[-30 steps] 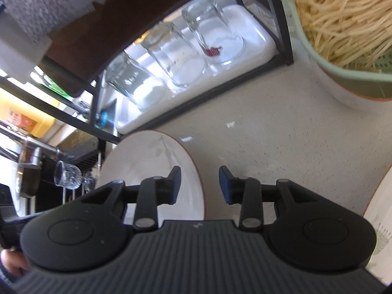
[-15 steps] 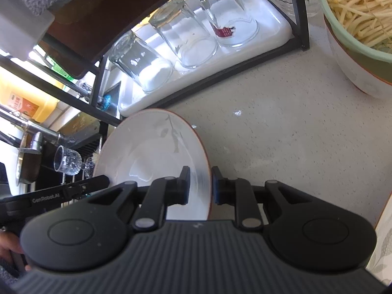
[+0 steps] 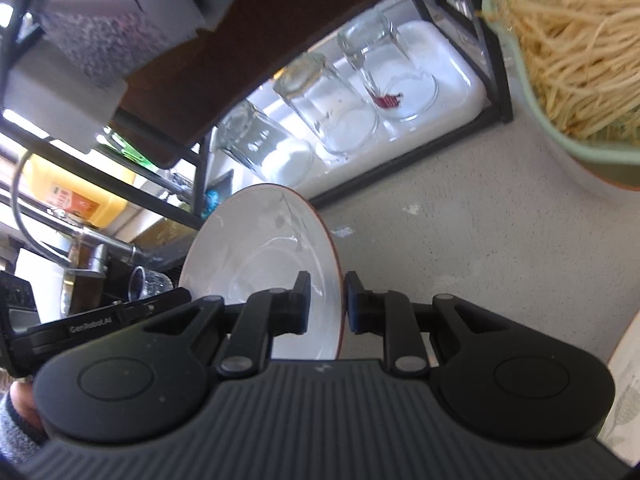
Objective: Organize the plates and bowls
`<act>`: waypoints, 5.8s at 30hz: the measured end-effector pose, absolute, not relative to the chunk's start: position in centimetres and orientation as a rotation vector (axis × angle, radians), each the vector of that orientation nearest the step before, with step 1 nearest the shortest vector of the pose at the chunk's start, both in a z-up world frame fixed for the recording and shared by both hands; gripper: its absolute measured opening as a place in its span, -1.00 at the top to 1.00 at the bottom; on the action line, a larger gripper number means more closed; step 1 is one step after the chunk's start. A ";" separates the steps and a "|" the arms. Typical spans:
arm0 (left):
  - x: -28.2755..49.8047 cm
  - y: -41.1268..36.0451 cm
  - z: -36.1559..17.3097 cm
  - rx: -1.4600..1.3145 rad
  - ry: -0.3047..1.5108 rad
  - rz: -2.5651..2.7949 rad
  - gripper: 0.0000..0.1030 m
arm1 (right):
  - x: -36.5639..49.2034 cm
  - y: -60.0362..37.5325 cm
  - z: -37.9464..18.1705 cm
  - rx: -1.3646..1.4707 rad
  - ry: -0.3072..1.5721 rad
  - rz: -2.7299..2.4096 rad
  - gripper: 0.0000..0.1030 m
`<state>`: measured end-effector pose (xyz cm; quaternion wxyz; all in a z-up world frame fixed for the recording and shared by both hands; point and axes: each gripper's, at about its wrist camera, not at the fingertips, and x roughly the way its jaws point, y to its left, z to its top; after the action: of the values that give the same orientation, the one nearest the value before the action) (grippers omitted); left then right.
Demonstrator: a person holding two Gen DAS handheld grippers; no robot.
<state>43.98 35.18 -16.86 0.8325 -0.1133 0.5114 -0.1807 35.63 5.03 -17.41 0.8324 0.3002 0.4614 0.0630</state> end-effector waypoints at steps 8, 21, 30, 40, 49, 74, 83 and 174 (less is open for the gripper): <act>41.2 33.5 -14.9 -0.230 1.068 -0.443 0.83 | 31.7 3.8 -15.0 0.628 0.932 0.110 0.59; 34.1 29.6 -14.8 -0.235 1.121 -0.556 0.83 | 21.3 1.0 -14.0 0.682 0.888 0.017 0.59; 29.9 26.5 -16.6 -0.150 1.178 -0.601 0.83 | 16.5 -0.9 -15.8 0.688 0.905 -0.031 0.59; 27.4 25.9 -18.1 -0.111 1.207 -0.554 0.83 | 15.3 -0.8 -17.4 0.628 0.936 -0.001 0.59; 26.6 24.6 -19.0 -0.050 1.183 -0.513 0.83 | 15.3 -0.3 -18.3 0.568 0.945 -0.007 0.59; 26.9 25.4 -18.2 -0.087 1.183 -0.478 0.15 | 16.2 0.5 -18.8 0.562 0.981 -0.043 0.60; 26.4 25.2 -14.8 -0.088 1.110 -0.501 -0.01 | 15.6 0.9 -15.5 0.485 0.869 -0.089 0.59; 35.3 2.2 -21.3 0.255 1.220 -0.685 0.18 | 8.8 -12.9 -20.0 0.768 0.828 -0.230 0.20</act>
<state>35.31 2.18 -21.28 0.7577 0.1168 0.5600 -0.3142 8.78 -12.91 -20.04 0.8387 0.3629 0.3914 -0.1085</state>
